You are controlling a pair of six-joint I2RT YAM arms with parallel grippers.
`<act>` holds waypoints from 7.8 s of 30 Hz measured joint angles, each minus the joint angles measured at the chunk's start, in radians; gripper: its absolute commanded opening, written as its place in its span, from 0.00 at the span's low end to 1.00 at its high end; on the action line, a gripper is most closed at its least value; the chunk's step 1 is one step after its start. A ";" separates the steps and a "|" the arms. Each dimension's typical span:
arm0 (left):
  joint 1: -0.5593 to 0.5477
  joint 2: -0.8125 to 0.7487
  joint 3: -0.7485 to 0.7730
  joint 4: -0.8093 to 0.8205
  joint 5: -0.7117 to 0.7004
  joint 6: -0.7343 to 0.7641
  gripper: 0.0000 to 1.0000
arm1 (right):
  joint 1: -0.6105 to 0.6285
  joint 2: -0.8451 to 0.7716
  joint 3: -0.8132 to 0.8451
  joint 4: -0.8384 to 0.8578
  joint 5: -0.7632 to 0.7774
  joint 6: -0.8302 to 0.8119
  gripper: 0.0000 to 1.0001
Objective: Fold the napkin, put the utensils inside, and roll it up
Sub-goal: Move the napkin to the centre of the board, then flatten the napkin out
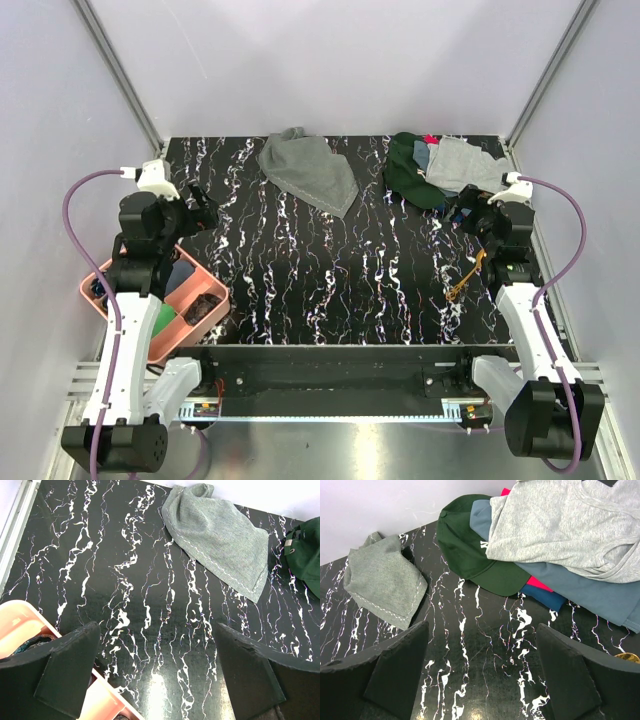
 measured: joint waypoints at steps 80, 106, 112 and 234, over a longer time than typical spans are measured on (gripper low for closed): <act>-0.126 -0.006 -0.032 0.007 -0.042 0.082 0.97 | 0.645 1.408 1.248 -0.619 0.328 -0.062 0.00; -0.357 0.860 0.268 0.151 -0.185 -0.202 0.77 | 0.546 0.562 0.341 -0.806 0.264 0.055 0.00; -0.372 1.114 0.520 0.159 -0.165 -0.199 0.73 | 0.519 0.503 0.307 -0.808 0.210 0.061 0.00; -0.032 0.417 0.524 0.369 0.005 -0.295 0.00 | 0.492 0.724 1.310 -0.513 0.219 -0.383 0.00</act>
